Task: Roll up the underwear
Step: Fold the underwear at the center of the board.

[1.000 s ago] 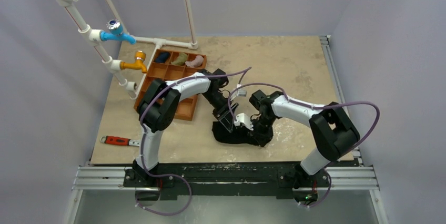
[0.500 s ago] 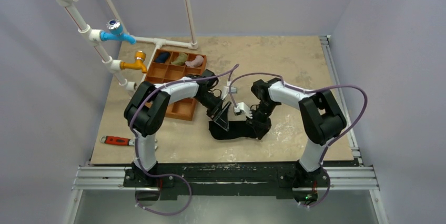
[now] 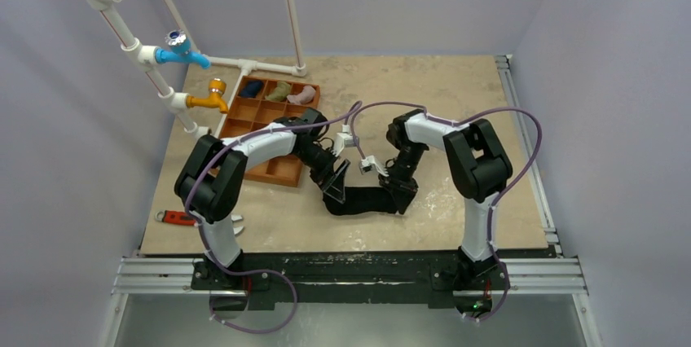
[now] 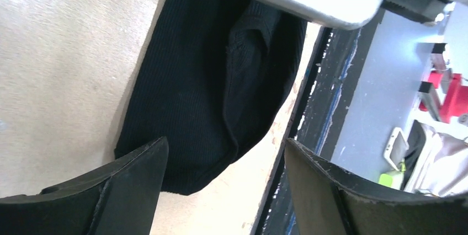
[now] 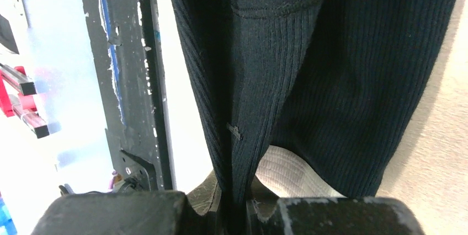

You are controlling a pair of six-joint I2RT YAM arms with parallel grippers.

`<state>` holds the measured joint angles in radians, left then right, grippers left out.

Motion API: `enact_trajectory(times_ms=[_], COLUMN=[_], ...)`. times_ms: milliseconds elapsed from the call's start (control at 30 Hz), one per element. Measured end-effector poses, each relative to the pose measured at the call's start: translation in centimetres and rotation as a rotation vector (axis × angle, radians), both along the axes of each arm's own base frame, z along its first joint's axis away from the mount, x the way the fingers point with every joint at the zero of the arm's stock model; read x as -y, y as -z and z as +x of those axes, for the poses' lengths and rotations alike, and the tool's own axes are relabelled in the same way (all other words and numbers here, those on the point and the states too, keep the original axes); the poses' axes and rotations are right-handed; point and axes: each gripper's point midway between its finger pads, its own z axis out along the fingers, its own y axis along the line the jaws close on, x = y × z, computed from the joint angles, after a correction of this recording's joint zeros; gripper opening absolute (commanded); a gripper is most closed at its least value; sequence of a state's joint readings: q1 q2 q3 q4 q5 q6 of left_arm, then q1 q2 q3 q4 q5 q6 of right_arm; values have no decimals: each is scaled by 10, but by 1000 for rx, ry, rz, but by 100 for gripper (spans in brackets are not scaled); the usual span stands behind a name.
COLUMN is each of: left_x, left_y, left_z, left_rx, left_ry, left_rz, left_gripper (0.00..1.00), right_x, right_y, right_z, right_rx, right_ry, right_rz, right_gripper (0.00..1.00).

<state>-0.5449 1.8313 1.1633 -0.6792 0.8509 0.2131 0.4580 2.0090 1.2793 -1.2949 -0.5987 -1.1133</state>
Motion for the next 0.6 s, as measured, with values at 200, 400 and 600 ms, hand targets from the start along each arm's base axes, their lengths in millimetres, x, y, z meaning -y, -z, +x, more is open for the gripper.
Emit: enact_trajectory(times_ms=[200,400,600], left_x=[-4,-12,-6], left_y=[-6,2,11], left_z=[3,0,2], left_rx=[56,81,118], left_ry=[-7,-18,-30], left_rz=[-6,24,42], left_gripper=[76,76,78], right_x=[-3,-3,0], right_y=[-4,5,10], right_z=[9,10,9], right_rx=[5,-32,-58], right_ry=[-15,-36,-55], right_rz=[4,-15,-33], right_gripper=[0,0,0])
